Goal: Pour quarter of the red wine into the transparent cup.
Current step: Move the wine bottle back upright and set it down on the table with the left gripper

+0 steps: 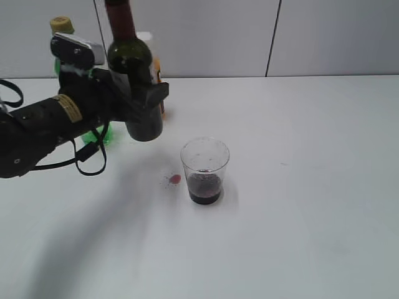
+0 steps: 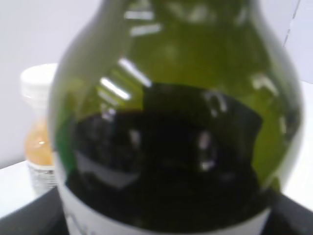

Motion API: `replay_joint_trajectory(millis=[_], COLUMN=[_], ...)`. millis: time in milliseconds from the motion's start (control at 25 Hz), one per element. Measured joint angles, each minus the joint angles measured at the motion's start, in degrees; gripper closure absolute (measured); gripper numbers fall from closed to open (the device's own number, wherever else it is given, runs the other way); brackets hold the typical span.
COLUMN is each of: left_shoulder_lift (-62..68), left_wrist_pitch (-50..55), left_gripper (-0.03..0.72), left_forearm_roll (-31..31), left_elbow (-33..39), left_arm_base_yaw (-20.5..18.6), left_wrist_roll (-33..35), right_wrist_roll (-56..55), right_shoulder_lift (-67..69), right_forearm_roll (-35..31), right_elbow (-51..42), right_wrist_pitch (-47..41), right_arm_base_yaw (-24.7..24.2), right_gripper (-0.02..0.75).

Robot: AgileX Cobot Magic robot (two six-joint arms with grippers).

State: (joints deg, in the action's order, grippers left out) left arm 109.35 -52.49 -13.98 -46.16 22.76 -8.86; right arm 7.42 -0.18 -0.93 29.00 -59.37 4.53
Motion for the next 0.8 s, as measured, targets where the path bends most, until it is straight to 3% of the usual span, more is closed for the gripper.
replay_joint_trajectory(millis=[360, 800], left_shoulder_lift=[8.5, 16.6], left_wrist_pitch=[3.0, 1.9], left_gripper=[0.137, 0.137], left_forearm_roll=[-6.0, -6.1], left_elbow=[-11.5, -14.8], left_arm_base_yaw=[0.3, 2.8], left_wrist_roll=[-3.4, -3.6], right_wrist_roll=[0.0, -0.1], right_shoulder_lift=[0.0, 0.0], right_forearm_roll=[0.0, 0.0], right_elbow=[0.0, 0.0], right_wrist_pitch=[0.0, 0.0], right_arm_base_yaw=[0.0, 0.0], right_gripper=[0.152, 0.152])
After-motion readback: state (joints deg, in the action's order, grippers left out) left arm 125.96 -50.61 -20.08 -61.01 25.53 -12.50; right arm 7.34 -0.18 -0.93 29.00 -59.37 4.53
